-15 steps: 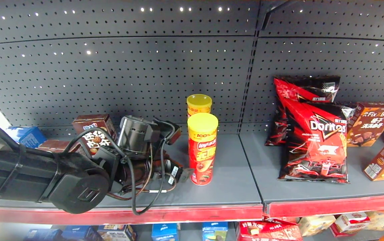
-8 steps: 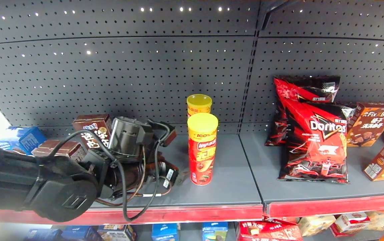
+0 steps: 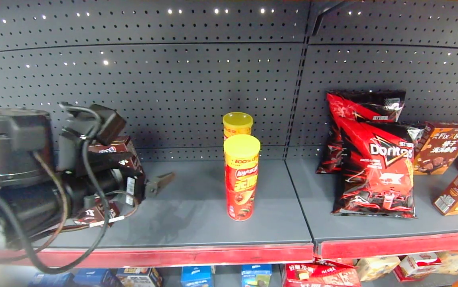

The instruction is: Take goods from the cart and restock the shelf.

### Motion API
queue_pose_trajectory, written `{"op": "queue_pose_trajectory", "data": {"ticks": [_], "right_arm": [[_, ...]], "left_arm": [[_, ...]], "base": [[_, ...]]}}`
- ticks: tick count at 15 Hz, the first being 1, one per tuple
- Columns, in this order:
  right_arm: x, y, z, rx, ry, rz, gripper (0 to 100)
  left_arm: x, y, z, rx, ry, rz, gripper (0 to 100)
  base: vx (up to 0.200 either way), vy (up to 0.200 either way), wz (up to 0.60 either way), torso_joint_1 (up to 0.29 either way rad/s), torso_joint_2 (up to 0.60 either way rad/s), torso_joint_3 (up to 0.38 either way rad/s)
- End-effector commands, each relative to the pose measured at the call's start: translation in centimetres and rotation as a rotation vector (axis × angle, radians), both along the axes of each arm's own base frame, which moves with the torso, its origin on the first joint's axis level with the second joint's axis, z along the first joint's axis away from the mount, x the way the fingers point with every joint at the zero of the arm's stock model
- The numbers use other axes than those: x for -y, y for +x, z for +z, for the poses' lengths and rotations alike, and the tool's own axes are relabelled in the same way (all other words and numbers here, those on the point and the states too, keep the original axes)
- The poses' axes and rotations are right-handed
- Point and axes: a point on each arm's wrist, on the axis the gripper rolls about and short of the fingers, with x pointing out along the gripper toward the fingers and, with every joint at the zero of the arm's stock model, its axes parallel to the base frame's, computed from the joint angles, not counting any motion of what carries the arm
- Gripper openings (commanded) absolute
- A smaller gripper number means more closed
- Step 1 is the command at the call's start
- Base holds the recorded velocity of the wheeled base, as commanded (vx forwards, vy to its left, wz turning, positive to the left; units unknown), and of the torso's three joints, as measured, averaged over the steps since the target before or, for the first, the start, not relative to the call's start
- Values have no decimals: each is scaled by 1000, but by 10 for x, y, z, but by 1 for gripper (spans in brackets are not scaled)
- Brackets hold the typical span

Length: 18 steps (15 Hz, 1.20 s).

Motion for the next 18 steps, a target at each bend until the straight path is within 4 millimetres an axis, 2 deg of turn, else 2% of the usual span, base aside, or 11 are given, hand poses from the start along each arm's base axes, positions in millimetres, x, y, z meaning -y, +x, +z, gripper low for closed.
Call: {"op": "queue_pose_trajectory", "data": {"ticks": [1, 4, 5, 6, 8, 10, 13, 15, 16, 18], "right_arm": [[0, 0, 0, -1, 0, 1, 100], [0, 0, 0, -1, 0, 1, 100], [0, 0, 0, -1, 0, 1, 100], [0, 0, 0, -1, 0, 1, 100], [0, 0, 0, -1, 0, 1, 100], [0, 0, 0, -1, 0, 1, 100], [0, 0, 0, -3, 0, 1, 100], [0, 0, 0, -1, 0, 1, 100], [0, 0, 0, -1, 0, 1, 100], [0, 0, 0, -1, 0, 2, 100]], "left_arm": [[-43, -64, 14, 140, -24, 85, 100], [-73, -116, 12, 227, -39, 207, 100], [-76, -125, 8, 226, -36, 227, 100], [-81, -152, -15, 203, -26, 256, 100], [-85, -174, -36, 215, -22, 289, 100], [-87, -184, -48, 227, -20, 340, 100], [-88, -206, -89, 255, -28, 391, 100], [-88, -227, -128, 298, -26, 407, 100], [-88, -236, -135, 308, -32, 407, 100], [-90, -236, -134, 291, -67, 465, 100]], "base": [[0, 0, 0, 0, 0, 0], [0, 0, 0, 0, 0, 0], [0, 0, 0, 0, 0, 0], [0, 0, 0, 0, 0, 0], [0, 0, 0, 0, 0, 0], [0, 0, 0, 0, 0, 0], [0, 0, 0, 0, 0, 0], [0, 0, 0, 0, 0, 0], [0, 0, 0, 0, 0, 0], [0, 0, 0, 0, 0, 0]]}}
